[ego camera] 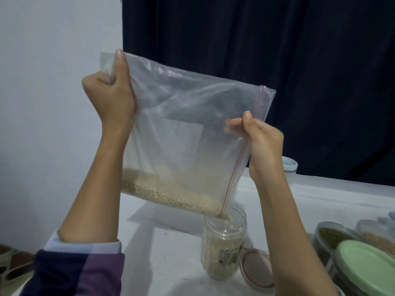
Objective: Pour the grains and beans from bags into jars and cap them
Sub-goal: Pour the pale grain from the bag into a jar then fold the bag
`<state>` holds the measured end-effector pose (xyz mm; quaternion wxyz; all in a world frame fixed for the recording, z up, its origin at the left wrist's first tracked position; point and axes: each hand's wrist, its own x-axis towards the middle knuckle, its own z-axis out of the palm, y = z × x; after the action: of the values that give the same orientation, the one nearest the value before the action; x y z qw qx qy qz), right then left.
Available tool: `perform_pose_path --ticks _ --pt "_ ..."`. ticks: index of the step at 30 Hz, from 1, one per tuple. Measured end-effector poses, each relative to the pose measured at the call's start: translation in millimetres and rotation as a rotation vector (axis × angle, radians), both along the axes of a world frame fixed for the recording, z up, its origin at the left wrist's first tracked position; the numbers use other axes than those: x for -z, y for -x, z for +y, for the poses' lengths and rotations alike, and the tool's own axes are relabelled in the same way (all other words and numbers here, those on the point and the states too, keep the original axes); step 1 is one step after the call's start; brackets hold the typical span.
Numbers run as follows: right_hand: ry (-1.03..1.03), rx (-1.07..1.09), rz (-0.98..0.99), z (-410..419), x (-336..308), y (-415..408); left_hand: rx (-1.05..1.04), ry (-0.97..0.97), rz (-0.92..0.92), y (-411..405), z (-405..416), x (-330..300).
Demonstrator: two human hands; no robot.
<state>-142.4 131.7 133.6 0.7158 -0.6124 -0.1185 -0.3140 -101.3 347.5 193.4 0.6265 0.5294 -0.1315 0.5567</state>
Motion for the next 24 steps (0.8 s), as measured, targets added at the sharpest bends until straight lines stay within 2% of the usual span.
perform_pose_path --ticks 24 --pt "0.04 0.002 0.049 -3.7 -0.2 -4.9 -0.029 -0.011 -0.017 4.2 -6.0 2.2"
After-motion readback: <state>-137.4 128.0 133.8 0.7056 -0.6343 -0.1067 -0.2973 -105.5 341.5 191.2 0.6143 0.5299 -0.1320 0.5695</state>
